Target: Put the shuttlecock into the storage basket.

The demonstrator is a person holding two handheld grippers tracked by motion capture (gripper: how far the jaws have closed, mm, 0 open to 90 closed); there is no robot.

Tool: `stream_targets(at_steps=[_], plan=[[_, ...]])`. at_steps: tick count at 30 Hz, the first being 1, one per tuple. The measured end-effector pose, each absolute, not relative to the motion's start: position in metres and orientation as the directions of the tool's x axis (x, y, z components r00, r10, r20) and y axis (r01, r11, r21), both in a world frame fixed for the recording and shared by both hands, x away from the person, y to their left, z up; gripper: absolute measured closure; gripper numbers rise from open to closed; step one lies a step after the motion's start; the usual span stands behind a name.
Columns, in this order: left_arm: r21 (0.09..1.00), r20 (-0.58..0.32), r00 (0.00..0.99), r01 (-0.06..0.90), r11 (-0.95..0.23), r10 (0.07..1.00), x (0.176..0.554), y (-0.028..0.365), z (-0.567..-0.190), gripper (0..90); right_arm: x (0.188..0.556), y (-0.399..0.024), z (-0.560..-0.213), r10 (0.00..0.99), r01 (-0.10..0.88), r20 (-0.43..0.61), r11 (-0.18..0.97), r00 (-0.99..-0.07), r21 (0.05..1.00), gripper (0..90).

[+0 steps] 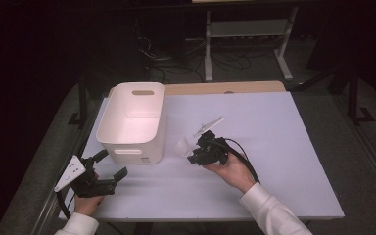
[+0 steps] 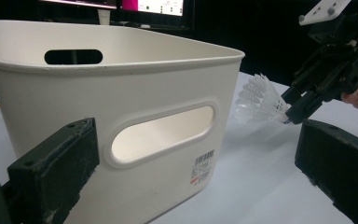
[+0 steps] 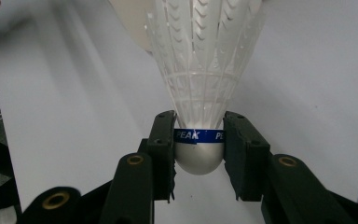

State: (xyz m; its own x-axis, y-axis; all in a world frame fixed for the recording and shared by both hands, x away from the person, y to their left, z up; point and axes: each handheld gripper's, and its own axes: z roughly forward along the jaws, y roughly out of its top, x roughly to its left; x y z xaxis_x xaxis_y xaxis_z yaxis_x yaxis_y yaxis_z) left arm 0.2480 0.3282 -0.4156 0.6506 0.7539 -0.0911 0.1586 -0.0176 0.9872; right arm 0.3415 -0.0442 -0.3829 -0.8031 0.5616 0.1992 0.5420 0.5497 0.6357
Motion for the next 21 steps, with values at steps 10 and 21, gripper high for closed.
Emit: stream_targets(at_steps=[10, 21], plan=[[0.987, -0.092, 0.651, 0.159, -0.017, 0.754, 0.248, 0.328, -0.416, 0.0, 0.344, -0.046, -0.366, 0.548, 0.526, 0.197, 0.544, -0.813, 0.654, 63.9], [0.987, -0.089, 0.652, 0.158, -0.020, 0.753, 0.248, 0.328, -0.416, 0.0, 0.347, -0.050, -0.345, 0.547, 0.513, 0.190, 0.530, -0.815, 0.675, 63.9]])
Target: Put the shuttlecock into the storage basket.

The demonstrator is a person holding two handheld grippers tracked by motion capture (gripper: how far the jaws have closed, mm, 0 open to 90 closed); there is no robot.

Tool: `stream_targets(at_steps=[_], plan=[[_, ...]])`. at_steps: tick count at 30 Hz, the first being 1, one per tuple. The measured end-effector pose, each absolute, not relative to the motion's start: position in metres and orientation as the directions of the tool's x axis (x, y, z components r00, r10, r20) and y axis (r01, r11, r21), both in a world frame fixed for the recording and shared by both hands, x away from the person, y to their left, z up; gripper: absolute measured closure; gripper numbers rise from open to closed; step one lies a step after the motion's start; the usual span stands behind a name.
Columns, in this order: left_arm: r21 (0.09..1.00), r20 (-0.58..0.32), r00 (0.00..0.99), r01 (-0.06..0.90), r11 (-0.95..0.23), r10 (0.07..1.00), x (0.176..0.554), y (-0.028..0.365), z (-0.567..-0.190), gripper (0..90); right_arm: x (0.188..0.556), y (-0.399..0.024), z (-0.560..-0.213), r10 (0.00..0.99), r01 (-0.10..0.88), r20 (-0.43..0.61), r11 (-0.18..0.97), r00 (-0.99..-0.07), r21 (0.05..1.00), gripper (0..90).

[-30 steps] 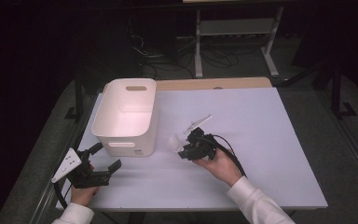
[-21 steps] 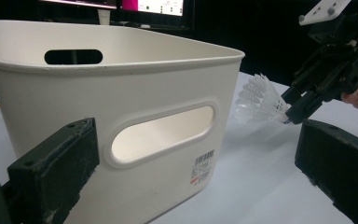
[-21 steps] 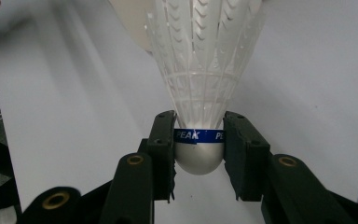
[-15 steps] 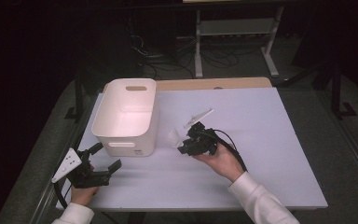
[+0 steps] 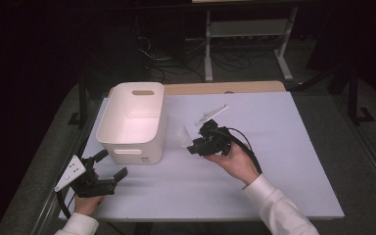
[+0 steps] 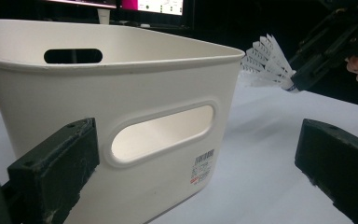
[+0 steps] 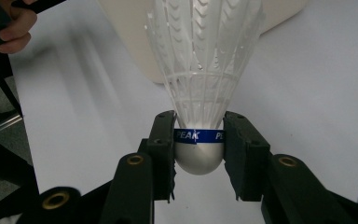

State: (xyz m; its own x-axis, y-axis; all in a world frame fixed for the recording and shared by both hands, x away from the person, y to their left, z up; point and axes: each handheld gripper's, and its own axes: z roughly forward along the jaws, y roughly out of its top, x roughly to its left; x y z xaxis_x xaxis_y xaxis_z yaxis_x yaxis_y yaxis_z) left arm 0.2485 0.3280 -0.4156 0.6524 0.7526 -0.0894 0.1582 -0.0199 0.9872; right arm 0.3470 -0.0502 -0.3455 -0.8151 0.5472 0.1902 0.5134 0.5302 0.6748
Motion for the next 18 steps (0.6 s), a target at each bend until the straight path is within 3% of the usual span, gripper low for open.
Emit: stream_targets(at_steps=[18], plan=[[0.986, -0.080, 0.650, 0.164, -0.036, 0.756, 0.249, 0.328, -0.416, 0.0, 0.357, -0.052, -0.323, 0.531, 0.499, 0.191, 0.529, -0.826, 0.686, 63.9]])
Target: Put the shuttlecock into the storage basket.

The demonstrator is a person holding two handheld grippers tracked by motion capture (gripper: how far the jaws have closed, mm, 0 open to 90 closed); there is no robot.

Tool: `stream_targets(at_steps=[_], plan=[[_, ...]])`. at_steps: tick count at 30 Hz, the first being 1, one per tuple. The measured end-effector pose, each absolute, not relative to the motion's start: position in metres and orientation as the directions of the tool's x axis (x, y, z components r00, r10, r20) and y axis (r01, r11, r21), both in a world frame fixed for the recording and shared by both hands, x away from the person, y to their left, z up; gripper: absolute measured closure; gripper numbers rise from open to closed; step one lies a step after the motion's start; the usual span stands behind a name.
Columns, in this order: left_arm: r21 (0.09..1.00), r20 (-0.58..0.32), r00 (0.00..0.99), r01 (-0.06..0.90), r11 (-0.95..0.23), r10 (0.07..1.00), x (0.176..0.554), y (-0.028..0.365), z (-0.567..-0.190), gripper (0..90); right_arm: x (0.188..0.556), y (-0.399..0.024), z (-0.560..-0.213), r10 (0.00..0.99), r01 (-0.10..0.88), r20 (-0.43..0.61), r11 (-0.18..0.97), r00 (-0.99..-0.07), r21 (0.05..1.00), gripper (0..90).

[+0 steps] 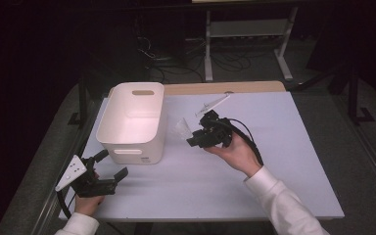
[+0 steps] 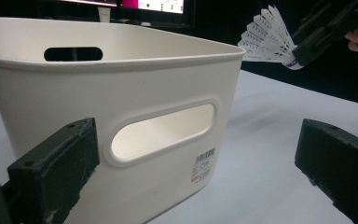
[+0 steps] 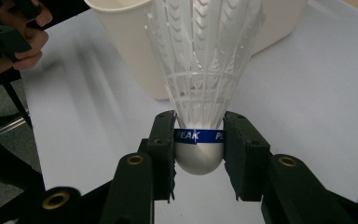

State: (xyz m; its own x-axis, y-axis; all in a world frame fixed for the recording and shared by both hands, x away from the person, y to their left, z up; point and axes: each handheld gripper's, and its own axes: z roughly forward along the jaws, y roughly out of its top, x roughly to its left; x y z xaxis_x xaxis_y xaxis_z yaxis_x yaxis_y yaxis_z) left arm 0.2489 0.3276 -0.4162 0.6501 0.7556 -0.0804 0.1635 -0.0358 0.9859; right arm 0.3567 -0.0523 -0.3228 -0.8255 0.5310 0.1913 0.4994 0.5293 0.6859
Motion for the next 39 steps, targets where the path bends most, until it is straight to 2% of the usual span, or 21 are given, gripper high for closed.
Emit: stream_targets(at_steps=[39], plan=[[0.987, -0.089, 0.649, 0.161, -0.022, 0.755, 0.248, 0.328, -0.416, 0.0, 0.375, -0.022, -0.283, 0.484, 0.434, 0.137, 0.581, -0.864, 0.688, 63.9]])
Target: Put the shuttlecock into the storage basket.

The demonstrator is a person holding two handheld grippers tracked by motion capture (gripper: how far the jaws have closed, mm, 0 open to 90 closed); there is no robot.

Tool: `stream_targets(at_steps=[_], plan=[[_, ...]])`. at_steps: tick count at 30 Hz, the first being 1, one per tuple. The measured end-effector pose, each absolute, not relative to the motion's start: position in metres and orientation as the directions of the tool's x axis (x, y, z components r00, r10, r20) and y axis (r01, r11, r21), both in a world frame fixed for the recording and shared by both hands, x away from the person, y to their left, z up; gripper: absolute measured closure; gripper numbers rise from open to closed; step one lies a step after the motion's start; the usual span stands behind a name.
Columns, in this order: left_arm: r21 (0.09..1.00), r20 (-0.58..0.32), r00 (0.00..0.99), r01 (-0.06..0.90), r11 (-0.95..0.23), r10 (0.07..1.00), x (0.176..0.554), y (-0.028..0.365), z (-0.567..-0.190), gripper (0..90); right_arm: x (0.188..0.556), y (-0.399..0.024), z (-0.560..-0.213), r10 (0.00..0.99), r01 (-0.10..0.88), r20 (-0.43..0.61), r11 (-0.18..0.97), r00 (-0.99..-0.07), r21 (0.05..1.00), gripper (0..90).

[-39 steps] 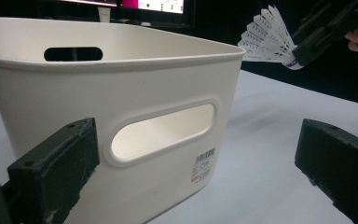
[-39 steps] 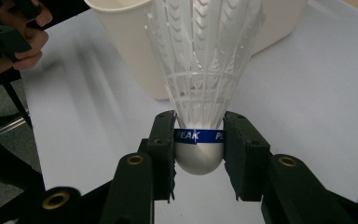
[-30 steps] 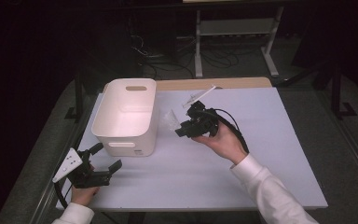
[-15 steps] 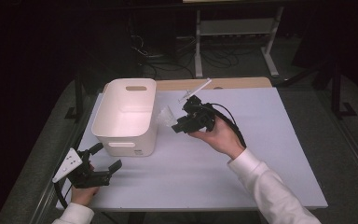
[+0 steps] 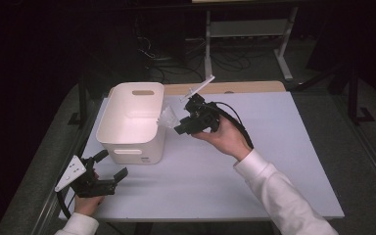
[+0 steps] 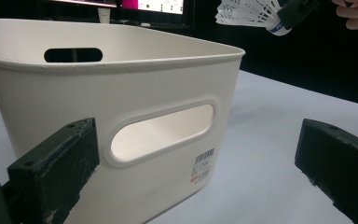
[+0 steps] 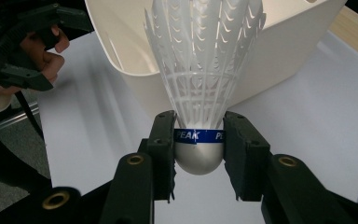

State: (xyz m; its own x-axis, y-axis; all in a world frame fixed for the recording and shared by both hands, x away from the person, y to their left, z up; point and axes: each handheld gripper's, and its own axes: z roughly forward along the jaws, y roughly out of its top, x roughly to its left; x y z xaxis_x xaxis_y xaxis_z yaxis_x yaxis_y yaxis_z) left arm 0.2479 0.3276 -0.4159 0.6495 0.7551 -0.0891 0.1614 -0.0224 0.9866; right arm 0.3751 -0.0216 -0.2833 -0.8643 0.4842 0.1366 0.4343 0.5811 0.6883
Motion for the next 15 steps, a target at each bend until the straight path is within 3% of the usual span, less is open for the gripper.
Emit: stream_targets(at_steps=[15], plan=[[0.987, -0.089, 0.651, 0.157, -0.020, 0.754, 0.248, 0.328, -0.416, 0.0, 0.382, -0.010, -0.268, 0.470, 0.413, 0.128, 0.575, -0.873, 0.706, 63.9]])
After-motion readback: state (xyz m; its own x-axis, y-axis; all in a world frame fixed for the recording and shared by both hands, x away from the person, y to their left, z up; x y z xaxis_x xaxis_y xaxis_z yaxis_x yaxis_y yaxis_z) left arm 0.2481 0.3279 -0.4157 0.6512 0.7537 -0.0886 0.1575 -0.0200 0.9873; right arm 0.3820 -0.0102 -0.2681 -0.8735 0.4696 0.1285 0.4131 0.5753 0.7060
